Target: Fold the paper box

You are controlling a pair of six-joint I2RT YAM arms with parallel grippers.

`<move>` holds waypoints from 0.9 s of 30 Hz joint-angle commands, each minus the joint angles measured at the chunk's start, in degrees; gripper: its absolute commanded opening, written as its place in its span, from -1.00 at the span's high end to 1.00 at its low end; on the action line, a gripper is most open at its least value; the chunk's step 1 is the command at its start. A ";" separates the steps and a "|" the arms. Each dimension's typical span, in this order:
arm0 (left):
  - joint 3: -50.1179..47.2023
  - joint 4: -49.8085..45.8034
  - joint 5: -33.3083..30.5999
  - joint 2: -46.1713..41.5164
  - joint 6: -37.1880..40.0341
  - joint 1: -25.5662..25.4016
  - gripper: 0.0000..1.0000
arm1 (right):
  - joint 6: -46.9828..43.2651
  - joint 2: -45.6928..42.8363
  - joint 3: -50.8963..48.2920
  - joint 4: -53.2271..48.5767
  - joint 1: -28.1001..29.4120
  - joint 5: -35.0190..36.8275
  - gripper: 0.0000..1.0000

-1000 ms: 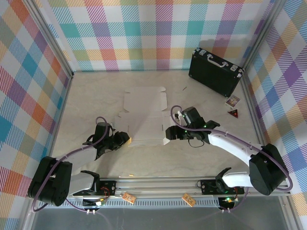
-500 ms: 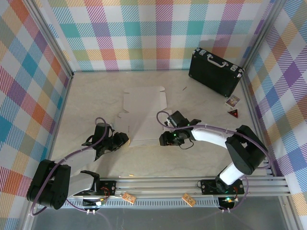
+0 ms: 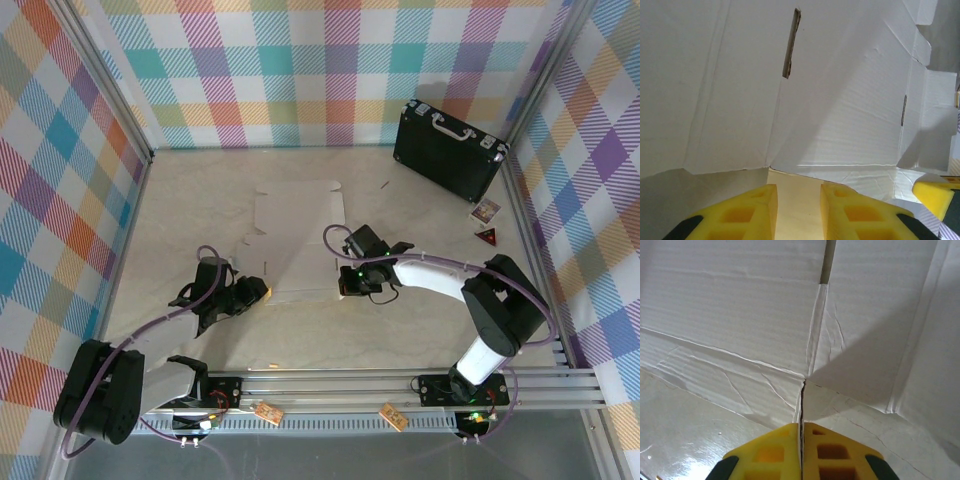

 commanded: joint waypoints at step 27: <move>-1.96 -31.15 -5.98 -48.09 -19.43 2.92 -0.53 | 15.29 -12.60 -7.46 11.69 -13.41 -18.79 1.00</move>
